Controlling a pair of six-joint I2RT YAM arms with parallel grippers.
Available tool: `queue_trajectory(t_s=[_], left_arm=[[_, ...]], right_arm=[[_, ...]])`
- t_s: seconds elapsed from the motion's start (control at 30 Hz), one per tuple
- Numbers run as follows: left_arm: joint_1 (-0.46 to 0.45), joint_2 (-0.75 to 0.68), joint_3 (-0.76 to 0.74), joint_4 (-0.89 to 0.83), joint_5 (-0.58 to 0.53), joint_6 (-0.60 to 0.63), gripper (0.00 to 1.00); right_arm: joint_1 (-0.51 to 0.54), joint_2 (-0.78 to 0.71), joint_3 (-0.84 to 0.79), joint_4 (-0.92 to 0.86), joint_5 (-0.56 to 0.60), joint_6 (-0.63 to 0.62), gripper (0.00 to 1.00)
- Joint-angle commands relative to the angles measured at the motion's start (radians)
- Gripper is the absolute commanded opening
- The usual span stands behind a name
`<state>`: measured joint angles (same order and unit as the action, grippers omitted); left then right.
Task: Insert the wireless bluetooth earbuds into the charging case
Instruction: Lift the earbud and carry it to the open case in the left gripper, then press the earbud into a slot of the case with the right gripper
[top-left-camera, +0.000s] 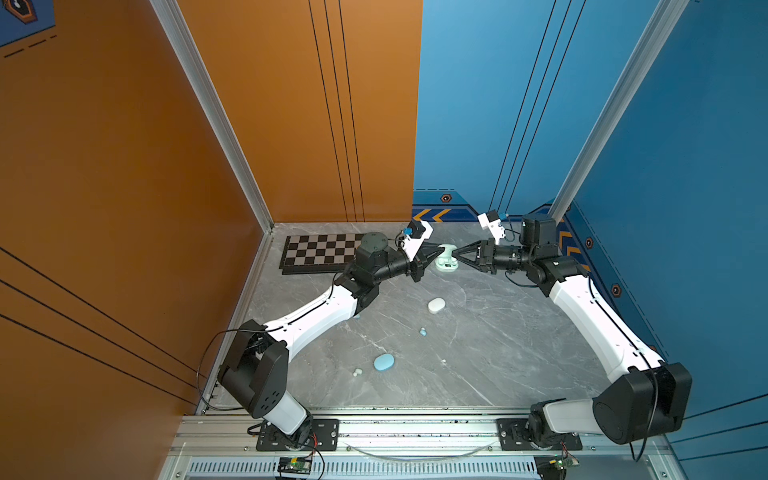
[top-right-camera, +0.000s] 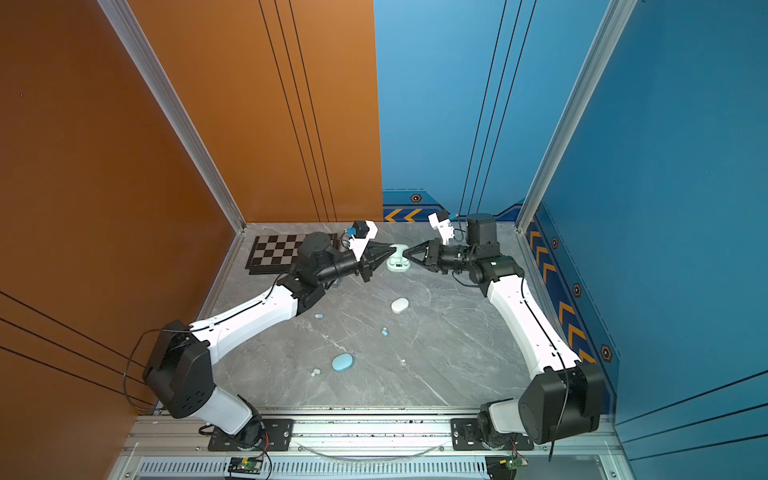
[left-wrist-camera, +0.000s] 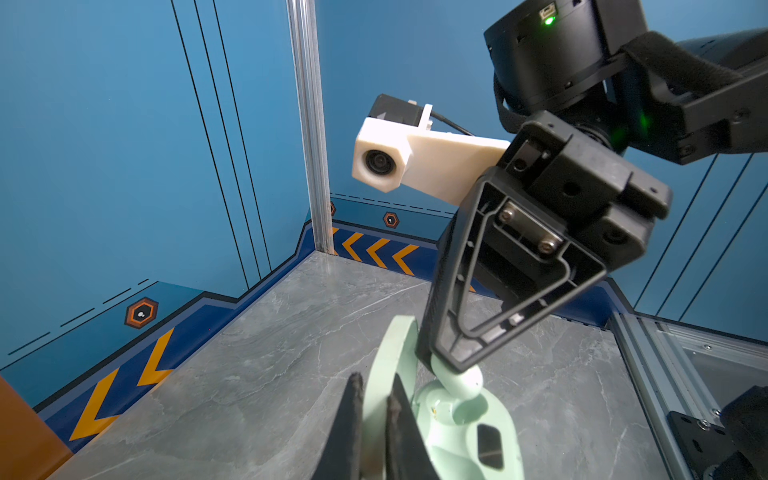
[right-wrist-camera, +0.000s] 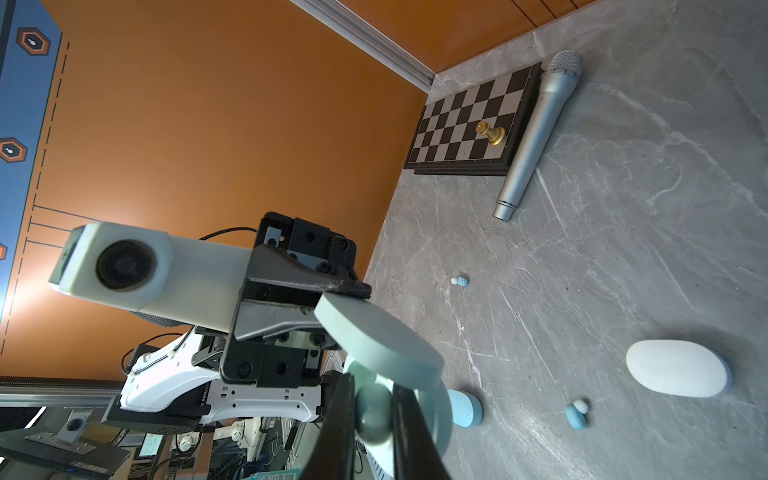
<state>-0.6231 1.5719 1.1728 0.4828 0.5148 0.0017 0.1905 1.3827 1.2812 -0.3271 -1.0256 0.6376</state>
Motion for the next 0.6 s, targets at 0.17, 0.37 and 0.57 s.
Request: queue_trajectory(t_s=[0.17, 0.37, 0.57], left_arm=[[-0.007, 0.002, 0.022, 0.031, 0.025, -0.013, 0.0], [-0.006, 0.003, 0.025, 0.031, 0.027, -0.013, 0.0], [-0.009, 0.004, 0.024, 0.031, 0.03, -0.017, 0.0]], right_arm=[[0.019, -0.028, -0.042, 0.017, -0.013, -0.006, 0.2], [0.013, -0.048, -0.051, 0.011, 0.031, -0.031, 0.34], [-0.009, -0.064, -0.014, 0.011, 0.091, -0.028, 0.45]])
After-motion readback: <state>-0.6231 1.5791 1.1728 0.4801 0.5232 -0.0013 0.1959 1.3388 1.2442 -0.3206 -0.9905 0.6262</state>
